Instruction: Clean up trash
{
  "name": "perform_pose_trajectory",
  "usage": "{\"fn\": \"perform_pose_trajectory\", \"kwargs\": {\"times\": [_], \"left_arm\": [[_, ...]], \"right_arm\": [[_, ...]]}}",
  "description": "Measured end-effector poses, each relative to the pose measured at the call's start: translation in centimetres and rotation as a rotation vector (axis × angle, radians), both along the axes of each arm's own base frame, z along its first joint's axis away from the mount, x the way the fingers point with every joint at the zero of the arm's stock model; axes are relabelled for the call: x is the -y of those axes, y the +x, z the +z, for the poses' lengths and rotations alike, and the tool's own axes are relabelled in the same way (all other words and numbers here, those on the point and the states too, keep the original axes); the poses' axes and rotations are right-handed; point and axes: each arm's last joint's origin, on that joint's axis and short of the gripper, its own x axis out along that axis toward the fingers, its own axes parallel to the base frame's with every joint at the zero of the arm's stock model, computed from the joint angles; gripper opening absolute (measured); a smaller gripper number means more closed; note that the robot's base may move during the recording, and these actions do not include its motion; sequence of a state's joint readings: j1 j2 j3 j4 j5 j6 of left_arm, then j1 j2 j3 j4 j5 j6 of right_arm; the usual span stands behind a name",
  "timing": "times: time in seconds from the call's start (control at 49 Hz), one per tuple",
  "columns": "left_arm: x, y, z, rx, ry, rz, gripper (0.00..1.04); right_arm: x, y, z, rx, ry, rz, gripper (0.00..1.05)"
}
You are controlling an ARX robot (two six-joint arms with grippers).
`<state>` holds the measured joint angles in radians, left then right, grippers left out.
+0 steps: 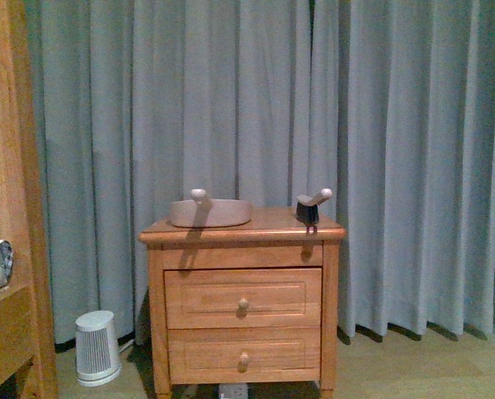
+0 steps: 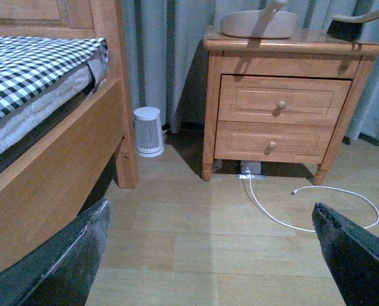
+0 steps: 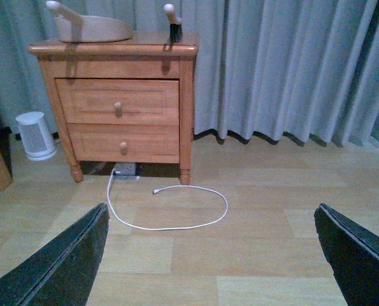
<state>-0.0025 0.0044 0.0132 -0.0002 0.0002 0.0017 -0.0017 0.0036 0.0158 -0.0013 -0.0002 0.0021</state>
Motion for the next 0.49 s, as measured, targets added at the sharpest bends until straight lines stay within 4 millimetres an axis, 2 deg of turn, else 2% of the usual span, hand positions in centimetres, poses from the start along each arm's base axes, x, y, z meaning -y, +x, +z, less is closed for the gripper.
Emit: {"fn": "perform_pose_trajectory", "kwargs": {"times": [0.49], "left_arm": [[0.0, 0.0, 0.0, 0.0, 0.0, 0.0, 0.97]], "right_arm": [[0.0, 0.0, 0.0, 0.0, 0.0, 0.0, 0.97]]}}
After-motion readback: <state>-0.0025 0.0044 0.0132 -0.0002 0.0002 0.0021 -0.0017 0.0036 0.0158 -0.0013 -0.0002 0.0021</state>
